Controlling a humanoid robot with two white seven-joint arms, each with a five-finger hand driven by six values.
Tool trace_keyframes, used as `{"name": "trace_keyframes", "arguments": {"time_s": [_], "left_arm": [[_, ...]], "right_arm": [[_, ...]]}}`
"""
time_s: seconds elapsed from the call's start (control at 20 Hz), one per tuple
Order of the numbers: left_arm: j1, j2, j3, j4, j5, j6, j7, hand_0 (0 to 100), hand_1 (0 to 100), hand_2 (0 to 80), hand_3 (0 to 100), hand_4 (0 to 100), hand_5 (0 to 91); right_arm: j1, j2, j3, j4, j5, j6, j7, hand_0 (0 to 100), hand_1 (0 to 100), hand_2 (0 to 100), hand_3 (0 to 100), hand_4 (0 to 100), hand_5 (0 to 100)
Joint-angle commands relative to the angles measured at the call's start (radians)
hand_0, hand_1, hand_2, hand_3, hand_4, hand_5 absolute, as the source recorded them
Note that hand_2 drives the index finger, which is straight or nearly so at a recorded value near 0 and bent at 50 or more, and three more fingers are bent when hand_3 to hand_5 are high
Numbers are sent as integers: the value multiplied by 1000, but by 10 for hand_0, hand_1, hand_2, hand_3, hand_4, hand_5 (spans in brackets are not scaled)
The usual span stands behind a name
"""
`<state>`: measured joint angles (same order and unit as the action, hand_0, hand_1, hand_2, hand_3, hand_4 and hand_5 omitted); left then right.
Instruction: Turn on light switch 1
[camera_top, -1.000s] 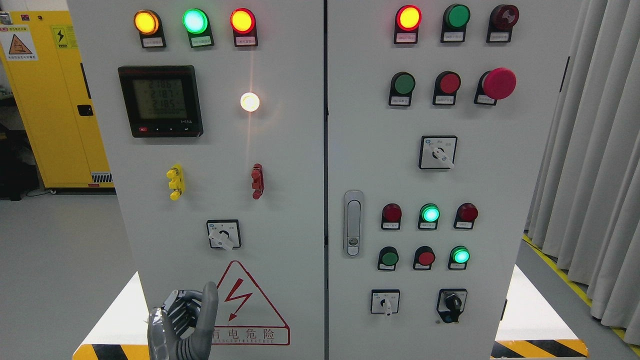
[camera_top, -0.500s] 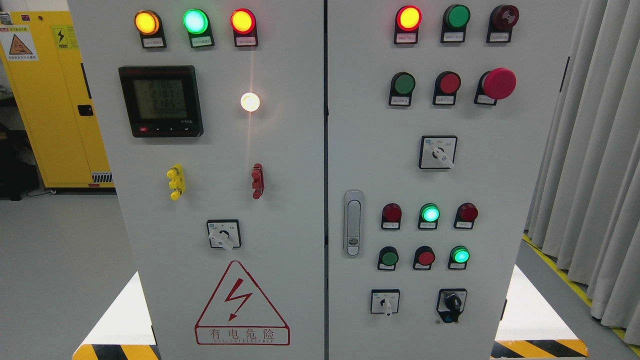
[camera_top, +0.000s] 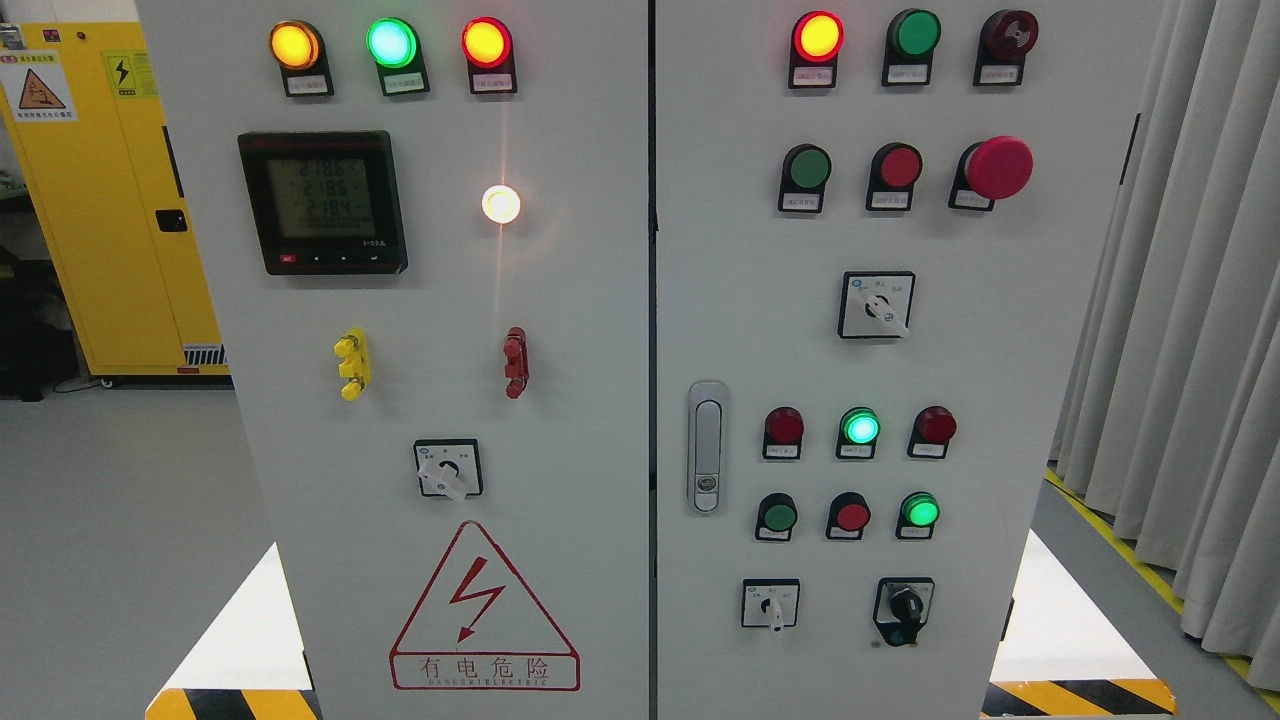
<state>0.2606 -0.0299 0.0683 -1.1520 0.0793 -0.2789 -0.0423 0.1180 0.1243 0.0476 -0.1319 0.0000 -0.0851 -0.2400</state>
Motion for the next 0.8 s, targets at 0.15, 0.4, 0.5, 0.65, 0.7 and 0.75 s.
{"name": "trace_keyframes", "arguments": {"time_s": [0.15, 0.4, 0.5, 0.65, 0.7, 0.75], "left_arm": [[-43, 1, -2, 862, -10, 15, -192, 284, 424, 0, 212, 267, 0], [-110, -1, -113, 1005, -27, 87, -240, 322, 345, 0, 0, 0, 0], [-115, -2, -169, 1008, -27, 95, -205, 323, 328, 0, 0, 0, 0], [-129, 5, -257, 1011, -27, 157, -162, 325, 300, 0, 0, 0, 0], [-133, 8, -271, 1011, -27, 174, -166, 327, 297, 0, 0, 0, 0], [-139, 5, -274, 1011, -27, 181, -168, 331, 286, 0, 0, 0, 0]], "right_arm": [[0, 0, 0, 0, -29, 1, 1, 0, 500, 40, 0, 0, 0], [0, 0, 0, 0, -29, 1, -1, 0, 500, 40, 0, 0, 0], [0, 0, 0, 0, -29, 1, 1, 0, 500, 40, 0, 0, 0], [0, 0, 0, 0, -29, 1, -1, 0, 500, 40, 0, 0, 0], [0, 0, 0, 0, -29, 1, 1, 0, 500, 40, 0, 0, 0], [0, 0, 0, 0, -29, 1, 1, 0, 500, 40, 0, 0, 0]]}}
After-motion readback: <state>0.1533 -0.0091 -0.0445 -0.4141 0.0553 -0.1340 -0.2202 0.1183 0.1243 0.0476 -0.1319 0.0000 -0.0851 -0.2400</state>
